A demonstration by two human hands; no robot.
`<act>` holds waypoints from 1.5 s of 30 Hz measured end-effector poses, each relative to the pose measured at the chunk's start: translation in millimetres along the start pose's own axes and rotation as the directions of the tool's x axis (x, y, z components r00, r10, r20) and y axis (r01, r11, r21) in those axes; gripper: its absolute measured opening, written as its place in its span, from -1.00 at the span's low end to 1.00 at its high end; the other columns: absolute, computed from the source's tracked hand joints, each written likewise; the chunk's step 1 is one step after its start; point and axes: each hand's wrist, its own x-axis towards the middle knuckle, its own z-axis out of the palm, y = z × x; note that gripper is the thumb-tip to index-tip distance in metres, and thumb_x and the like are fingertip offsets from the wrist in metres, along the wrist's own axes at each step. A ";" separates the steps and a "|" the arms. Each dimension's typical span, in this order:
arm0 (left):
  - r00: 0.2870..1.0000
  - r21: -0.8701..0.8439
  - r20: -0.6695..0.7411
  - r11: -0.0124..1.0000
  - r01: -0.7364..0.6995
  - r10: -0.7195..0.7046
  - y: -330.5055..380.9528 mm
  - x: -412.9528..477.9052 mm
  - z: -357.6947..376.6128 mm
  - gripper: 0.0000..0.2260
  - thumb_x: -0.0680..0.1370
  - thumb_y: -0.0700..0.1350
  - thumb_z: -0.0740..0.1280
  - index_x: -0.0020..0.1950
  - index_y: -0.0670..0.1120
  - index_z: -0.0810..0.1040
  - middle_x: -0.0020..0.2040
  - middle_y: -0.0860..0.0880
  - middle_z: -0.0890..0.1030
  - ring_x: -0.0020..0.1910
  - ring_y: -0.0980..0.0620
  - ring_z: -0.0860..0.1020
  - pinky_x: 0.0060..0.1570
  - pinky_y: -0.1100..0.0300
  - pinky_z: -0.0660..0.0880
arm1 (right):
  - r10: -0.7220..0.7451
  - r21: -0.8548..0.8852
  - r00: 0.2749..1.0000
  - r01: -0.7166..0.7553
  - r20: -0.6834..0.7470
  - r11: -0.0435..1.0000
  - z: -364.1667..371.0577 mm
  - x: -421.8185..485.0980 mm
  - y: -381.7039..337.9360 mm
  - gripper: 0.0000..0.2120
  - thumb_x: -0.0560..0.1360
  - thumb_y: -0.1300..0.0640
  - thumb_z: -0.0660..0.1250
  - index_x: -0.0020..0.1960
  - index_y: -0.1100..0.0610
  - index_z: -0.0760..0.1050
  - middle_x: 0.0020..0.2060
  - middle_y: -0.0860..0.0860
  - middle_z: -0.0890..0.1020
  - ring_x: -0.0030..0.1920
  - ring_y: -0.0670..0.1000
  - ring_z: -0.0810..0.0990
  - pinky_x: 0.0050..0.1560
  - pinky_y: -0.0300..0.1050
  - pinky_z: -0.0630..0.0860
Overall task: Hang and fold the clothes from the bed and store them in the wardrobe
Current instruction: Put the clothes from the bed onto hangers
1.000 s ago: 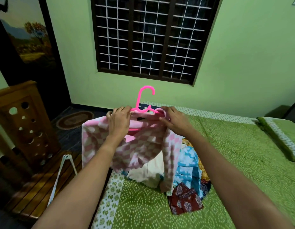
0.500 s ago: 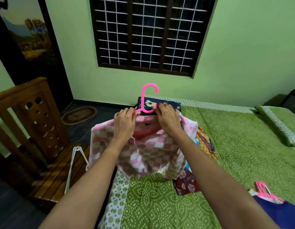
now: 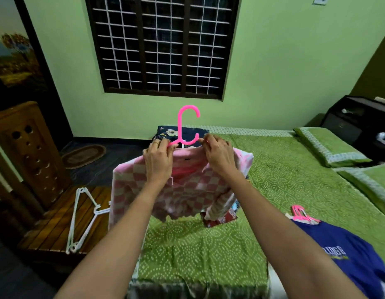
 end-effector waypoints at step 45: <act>0.826 -0.429 0.549 0.891 0.145 0.130 431.2 -322.0 252.9 -0.81 0.54 -0.14 0.31 0.04 -0.25 0.54 0.00 -0.27 0.53 0.01 -0.25 0.49 -0.01 -0.05 0.38 | 0.593 -0.106 0.801 -0.584 0.085 0.805 -224.3 -349.3 445.1 -0.76 0.57 0.03 0.23 0.07 0.18 0.53 -0.01 0.14 0.59 0.10 0.15 0.49 0.07 -0.03 0.27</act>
